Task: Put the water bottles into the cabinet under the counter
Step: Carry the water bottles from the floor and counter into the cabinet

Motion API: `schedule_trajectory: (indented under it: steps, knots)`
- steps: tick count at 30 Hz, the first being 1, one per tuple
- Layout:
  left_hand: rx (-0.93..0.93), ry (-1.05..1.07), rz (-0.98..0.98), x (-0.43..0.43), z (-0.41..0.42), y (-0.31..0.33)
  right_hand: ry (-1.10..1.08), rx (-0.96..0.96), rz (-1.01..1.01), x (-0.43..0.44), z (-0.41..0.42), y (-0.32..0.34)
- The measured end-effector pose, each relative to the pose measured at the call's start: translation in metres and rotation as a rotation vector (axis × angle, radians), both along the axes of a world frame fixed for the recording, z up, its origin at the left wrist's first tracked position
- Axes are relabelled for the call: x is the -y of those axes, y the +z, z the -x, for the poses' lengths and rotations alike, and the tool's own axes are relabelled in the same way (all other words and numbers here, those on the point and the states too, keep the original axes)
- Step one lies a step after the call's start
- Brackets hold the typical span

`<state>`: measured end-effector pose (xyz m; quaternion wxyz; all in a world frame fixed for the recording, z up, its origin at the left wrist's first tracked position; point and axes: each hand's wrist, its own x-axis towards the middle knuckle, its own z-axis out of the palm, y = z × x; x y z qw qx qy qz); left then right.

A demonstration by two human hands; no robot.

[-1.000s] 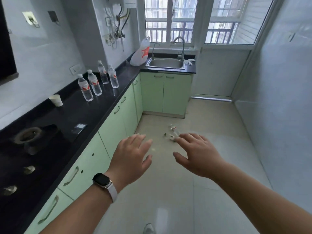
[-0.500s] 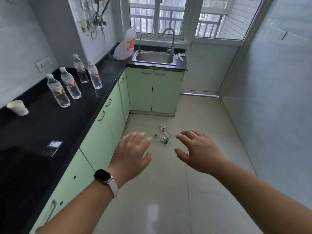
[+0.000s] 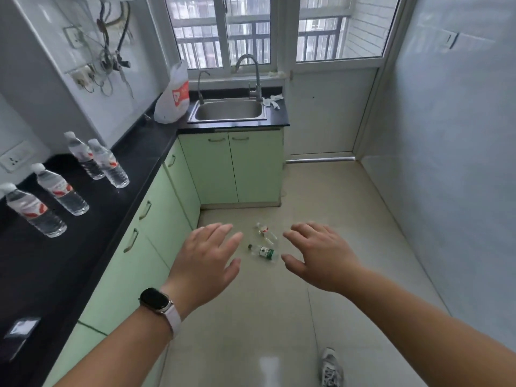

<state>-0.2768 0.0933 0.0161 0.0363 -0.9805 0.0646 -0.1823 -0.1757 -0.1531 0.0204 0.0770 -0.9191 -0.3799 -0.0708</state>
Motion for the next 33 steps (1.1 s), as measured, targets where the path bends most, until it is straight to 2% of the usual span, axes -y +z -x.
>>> schedule_trajectory:
  steps: [10, 16, 24, 29, 33]
  knots:
    - [-0.013, 0.040, -0.005, 0.073, -0.183, 0.015, 0.054, 0.004, -0.026, 0.067, -0.193, 0.007]
    - [-0.020, 0.057, 0.001, 0.102, -0.254, 0.011, 0.090, -0.013, -0.036, 0.090, -0.271, 0.006]
    - [-0.026, 0.041, 0.007, 0.091, -0.336, -0.016, 0.131, -0.007, -0.094, 0.072, -0.351, -0.006]
    - [0.024, -0.011, 0.041, 0.066, -0.408, -0.040, 0.107, -0.027, -0.017, 0.049, -0.407, -0.013]
    - [-0.006, -0.041, 0.091, 0.044, -0.478, -0.047, 0.069, -0.034, 0.068, 0.032, -0.466, -0.011]
